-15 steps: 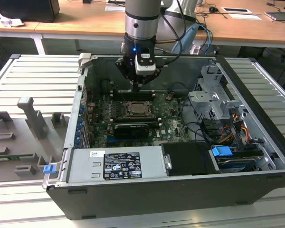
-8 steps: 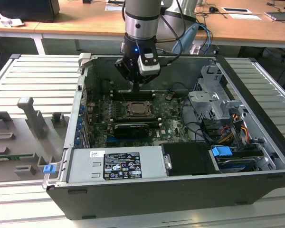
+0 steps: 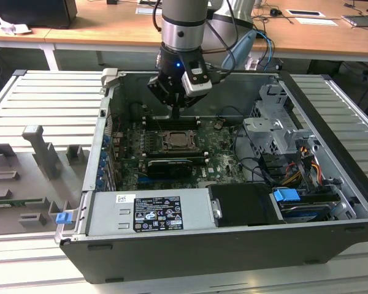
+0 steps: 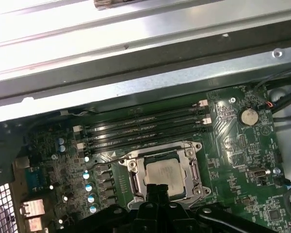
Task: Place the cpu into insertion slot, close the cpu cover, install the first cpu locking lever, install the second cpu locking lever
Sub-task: 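Install the first cpu locking lever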
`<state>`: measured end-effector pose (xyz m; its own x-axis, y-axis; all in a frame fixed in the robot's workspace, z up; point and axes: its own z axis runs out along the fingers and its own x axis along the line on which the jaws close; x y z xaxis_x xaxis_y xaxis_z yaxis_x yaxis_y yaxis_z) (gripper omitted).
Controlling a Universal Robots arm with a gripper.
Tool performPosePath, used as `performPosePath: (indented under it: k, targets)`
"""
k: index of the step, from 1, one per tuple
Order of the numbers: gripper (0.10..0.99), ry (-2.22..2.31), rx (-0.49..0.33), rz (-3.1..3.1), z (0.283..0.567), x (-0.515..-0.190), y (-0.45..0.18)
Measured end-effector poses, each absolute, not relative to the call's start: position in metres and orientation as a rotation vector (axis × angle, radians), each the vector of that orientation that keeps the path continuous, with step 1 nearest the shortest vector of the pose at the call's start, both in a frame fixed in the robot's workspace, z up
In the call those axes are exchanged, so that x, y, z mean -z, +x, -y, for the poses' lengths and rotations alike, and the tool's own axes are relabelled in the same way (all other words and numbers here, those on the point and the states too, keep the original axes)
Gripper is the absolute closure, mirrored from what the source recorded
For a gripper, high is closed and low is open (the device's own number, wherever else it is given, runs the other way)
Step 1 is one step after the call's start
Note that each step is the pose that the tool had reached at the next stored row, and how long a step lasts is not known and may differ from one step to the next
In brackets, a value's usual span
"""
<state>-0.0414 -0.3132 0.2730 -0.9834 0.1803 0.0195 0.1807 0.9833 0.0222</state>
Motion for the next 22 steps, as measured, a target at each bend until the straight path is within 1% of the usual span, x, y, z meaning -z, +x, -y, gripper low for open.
performPosePath:
  k: [6, 13, 18, 22]
  targets:
    - [0.98, -0.138, 0.036, 3.12, 0.313, -0.272, -0.041]
    - [0.98, -0.125, 0.038, 3.136, 0.313, -0.27, -0.059]
    - [0.98, 0.003, 0.037, 3.137, 0.313, -0.27, -0.059]
    - [0.98, 0.017, 0.037, 3.138, 0.313, -0.269, -0.064]
